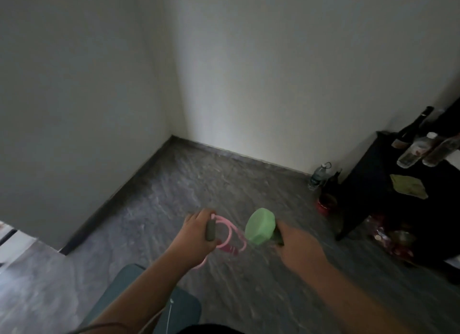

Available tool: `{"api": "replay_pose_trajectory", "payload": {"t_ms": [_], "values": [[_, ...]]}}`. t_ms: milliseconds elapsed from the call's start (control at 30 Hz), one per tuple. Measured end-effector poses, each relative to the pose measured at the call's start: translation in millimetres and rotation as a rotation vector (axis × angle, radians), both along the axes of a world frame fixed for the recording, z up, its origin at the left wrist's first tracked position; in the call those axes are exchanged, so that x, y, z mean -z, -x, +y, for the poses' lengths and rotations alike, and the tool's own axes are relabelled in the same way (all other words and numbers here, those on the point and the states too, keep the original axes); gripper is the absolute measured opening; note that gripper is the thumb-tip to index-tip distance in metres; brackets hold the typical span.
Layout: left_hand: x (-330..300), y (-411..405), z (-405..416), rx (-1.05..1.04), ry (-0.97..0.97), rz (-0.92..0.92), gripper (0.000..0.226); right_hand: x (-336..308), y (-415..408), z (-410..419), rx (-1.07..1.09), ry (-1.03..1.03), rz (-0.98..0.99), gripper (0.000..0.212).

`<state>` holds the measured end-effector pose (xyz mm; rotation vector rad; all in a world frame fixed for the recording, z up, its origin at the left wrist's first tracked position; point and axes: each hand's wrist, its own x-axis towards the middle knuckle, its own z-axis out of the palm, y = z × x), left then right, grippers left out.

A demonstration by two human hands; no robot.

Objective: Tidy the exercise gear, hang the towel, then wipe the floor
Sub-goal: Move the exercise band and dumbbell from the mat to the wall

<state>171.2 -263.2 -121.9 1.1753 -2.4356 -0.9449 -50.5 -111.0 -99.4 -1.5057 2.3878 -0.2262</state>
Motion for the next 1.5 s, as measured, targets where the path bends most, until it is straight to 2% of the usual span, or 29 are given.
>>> {"api": "replay_pose_trajectory", "payload": {"t_ms": [167, 367, 733, 867, 1000, 1200, 1300, 1500], "values": [[15, 27, -63, -0.104, -0.102, 0.073, 0.050, 10, 39, -61, -0.027, -0.010, -0.059, 0.058], [34, 62, -183, -0.166, -0.175, 0.110, 0.047, 34, 81, -173, -0.015, -0.004, -0.094, 0.052], [15, 151, -456, -0.047, -0.087, 0.076, 0.050, 29, 160, -423, 0.099, -0.002, -0.052, 0.053], [20, 183, -529, -0.009, -0.110, 0.020, 0.060, 32, 189, -486, 0.144, 0.002, -0.058, 0.050], [36, 222, -595, 0.056, -0.115, 0.018, 0.057, 48, 228, -550, 0.144, 0.007, -0.068, 0.052], [102, 300, -714, 0.137, -0.093, -0.037, 0.056, 125, 298, -662, 0.182, -0.029, -0.139, 0.050], [149, 341, -773, 0.103, -0.125, -0.081, 0.062, 177, 333, -718, 0.199, -0.077, -0.154, 0.052], [294, 424, -870, 0.052, -0.198, -0.101, 0.051, 329, 396, -813, 0.257, -0.117, -0.141, 0.045]]}}
